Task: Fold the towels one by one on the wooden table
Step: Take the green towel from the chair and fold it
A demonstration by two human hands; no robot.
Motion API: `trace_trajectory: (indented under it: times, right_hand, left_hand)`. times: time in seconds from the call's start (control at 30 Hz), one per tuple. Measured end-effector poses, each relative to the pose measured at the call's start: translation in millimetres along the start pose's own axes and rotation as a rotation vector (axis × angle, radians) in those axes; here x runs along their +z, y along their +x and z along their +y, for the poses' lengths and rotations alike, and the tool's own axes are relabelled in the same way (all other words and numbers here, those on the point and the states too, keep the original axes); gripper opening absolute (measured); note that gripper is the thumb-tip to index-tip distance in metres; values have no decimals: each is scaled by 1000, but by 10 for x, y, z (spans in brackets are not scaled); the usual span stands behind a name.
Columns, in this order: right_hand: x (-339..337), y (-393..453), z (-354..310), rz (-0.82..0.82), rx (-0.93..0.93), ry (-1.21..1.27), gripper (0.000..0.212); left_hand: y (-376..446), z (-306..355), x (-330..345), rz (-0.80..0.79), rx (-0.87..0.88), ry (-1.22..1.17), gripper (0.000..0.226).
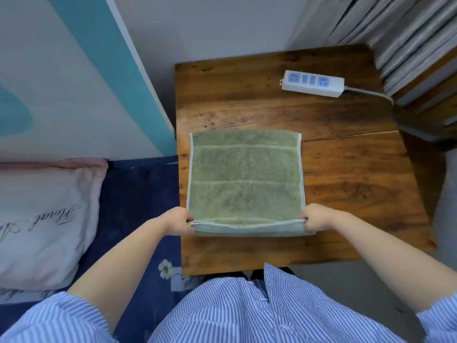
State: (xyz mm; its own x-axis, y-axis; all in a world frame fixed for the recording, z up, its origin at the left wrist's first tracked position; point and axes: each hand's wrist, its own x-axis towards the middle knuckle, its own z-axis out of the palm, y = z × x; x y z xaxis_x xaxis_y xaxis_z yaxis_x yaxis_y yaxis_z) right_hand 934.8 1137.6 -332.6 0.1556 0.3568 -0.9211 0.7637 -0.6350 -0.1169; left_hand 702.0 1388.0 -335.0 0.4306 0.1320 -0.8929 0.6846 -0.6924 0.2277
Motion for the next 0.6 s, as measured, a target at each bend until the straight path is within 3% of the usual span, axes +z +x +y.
trace_trajectory:
  times: [0.13,0.2,0.3,0.43,0.6]
  right_hand:
    - [-78,-18,87,-209,99,282,33]
    - [-110,-3,159,-199,99,386,33]
    - [-215,35,271,96,40,564,36]
    - [-450,92,338,481,-46,890,15]
    - [-752,270,274,669,-4,1133,22]
  left_hand:
    - [20,-7,-73,-211,-130,-308,27]
    - [61,-39,-115,-213,-145,-486,23]
    - [137,-90,-247,-72,-96,-672,11]
    - [185,-61,-516,178,-31,-944,14]
    - [392,9,-800,449,-109,-1158,21]
